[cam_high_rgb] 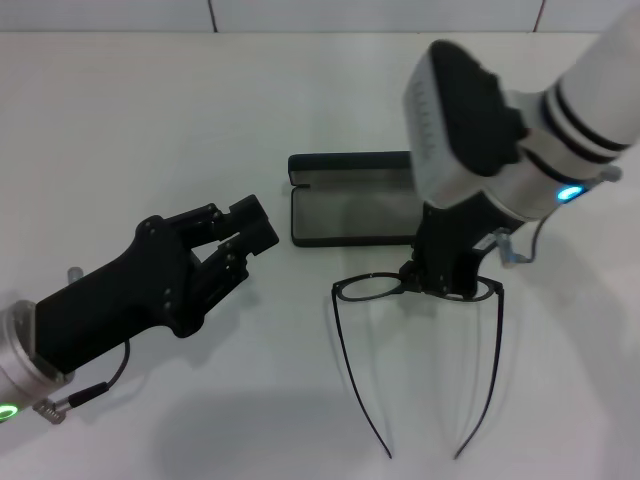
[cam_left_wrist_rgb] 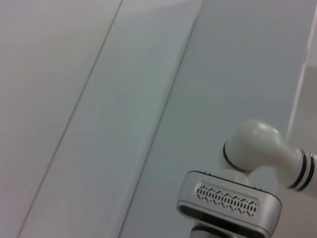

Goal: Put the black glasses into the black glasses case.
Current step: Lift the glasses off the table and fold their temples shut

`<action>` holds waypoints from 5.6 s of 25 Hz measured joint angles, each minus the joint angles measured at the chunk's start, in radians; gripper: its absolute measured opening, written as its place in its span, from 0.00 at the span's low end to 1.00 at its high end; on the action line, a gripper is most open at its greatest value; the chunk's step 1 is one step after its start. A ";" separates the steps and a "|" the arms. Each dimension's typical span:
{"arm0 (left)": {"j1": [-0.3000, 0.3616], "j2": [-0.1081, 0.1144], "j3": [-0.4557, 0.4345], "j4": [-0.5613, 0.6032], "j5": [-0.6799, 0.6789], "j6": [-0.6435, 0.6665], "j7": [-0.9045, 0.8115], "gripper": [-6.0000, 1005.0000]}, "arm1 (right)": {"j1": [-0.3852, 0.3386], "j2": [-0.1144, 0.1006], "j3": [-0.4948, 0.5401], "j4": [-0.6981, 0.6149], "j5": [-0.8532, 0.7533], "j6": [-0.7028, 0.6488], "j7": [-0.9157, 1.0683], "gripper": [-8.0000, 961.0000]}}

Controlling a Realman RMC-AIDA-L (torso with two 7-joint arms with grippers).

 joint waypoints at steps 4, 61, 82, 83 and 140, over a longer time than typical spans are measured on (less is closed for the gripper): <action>-0.004 0.000 -0.002 0.000 -0.003 0.029 0.000 0.24 | -0.158 -0.002 0.095 -0.233 0.010 -0.072 -0.028 0.07; -0.306 -0.010 0.126 -0.161 -0.106 0.185 0.088 0.05 | -0.317 0.006 0.415 0.275 0.940 -0.237 -0.703 0.07; -0.307 -0.014 0.126 -0.207 -0.148 0.138 0.090 0.05 | -0.320 0.005 0.351 0.293 0.988 -0.235 -0.714 0.07; -0.306 -0.014 0.126 -0.207 -0.148 0.138 0.090 0.05 | -0.320 0.005 0.351 0.293 0.988 -0.235 -0.714 0.07; -0.327 -0.016 0.402 -0.196 -0.330 0.235 0.285 0.05 | -0.168 0.005 0.238 0.627 1.488 -0.341 -1.064 0.08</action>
